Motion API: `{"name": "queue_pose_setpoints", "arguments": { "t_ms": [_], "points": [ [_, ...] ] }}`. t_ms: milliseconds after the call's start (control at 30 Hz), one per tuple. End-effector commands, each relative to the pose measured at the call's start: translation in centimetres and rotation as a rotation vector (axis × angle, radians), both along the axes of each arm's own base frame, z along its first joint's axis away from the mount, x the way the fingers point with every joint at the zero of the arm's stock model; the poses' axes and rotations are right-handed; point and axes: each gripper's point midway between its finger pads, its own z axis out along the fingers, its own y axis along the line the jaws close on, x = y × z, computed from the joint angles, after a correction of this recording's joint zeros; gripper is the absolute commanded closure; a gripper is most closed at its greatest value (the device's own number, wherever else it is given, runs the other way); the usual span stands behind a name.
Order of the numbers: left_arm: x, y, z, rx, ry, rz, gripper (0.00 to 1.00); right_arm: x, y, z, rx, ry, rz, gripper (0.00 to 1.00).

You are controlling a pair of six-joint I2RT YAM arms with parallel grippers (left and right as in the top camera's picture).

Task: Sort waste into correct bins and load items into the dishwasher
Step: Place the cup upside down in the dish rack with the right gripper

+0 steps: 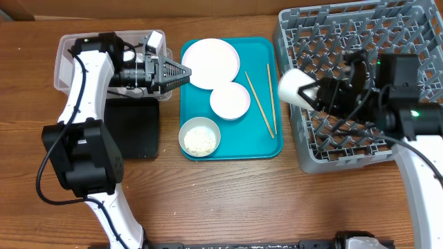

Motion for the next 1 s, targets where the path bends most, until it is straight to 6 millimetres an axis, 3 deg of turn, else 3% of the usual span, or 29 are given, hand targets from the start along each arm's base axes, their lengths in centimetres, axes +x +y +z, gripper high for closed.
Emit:
{"name": "queue_pose_setpoints", "arguments": {
  "t_ms": [0, 233, 367, 800, 967],
  "points": [
    [-0.5, 0.8, 1.7, 0.295, -0.187, -0.03, 0.41, -0.3, -4.8, 1.4, -0.226, -0.002, -0.202, 0.56],
    [0.2, 5.4, 1.5, 0.931, -0.208, 0.145, 0.38, -3.8, -7.7, -2.0, -0.364, 0.228, -0.313, 0.55],
    [0.2, 5.9, 1.2, 1.093, -0.193, 0.199, 0.36, -4.8, -8.3, -4.2, -0.413, 0.353, -0.313, 0.55],
    [0.1, 3.6, 0.5, 1.136, -0.216, 0.161, 0.36, -4.2, -8.9, -10.5, -0.485, 0.618, -0.282, 0.51],
    [0.2, 3.6, 0.5, 1.135, -0.217, 0.162, 0.36, -4.2, -8.6, -11.4, -0.477, 0.661, -0.267, 0.33]
  ]
}}
